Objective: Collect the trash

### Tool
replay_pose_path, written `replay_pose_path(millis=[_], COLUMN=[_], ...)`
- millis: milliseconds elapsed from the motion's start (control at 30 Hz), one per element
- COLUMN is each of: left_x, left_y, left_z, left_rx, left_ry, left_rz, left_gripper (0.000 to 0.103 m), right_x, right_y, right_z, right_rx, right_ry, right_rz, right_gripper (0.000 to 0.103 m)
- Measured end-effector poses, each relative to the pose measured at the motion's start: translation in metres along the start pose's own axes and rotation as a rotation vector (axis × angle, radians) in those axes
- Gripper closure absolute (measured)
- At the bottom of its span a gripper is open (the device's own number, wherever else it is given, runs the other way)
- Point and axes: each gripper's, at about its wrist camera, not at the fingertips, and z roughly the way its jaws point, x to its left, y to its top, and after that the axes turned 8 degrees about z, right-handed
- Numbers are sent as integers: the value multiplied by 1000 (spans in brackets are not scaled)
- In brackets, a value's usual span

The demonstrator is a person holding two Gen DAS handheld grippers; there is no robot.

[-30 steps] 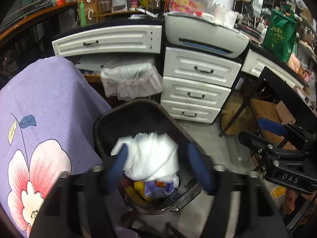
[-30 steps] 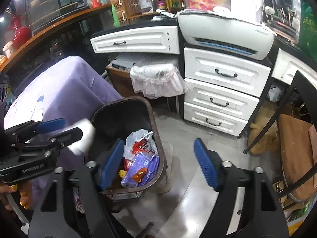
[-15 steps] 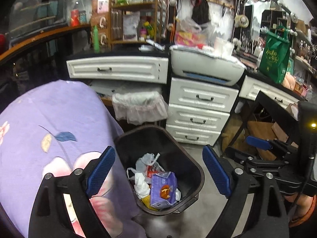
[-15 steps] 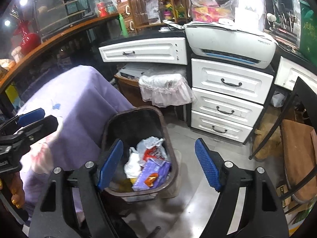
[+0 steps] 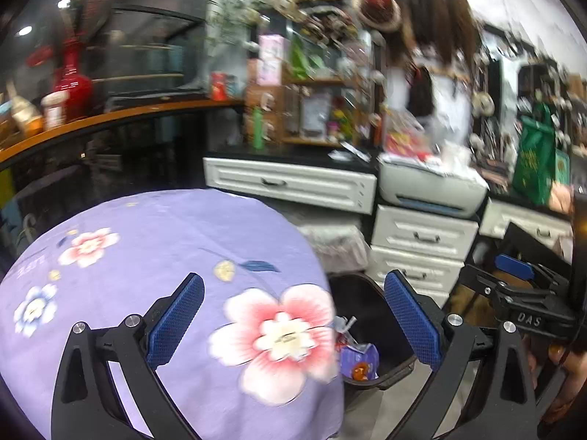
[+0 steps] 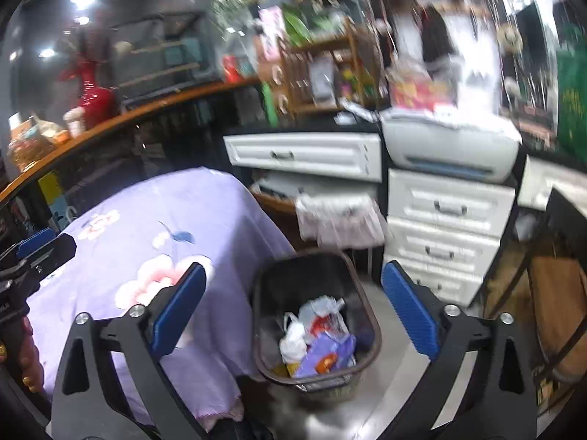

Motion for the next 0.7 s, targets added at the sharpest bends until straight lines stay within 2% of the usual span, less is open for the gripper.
replay_pose_path(millis=[100, 233, 467, 600, 700], left_x=[12, 22, 41, 46, 48], left_y=[-6, -17, -34, -42, -47], left_z=[-29, -59, -106, -121, -126], left_rx=[-38, -48, -87, -92, -84], left_ry=[61, 126, 280, 303, 325], left_rz=[-7, -1, -63, -99, -118], left_gripper=[6, 6, 6, 6, 6], right_x=[27, 58, 90, 102, 111], right_y=[-3, -10, -26, -36, -42], right_z=[-19, -40, -70, -90, -98], right_rx=[-46, -69, -113, -179, -177], right_ry=[35, 86, 137, 167, 189], right_rz=[-33, -95, -159, -202, -235], right_gripper=[6, 6, 6, 6, 6])
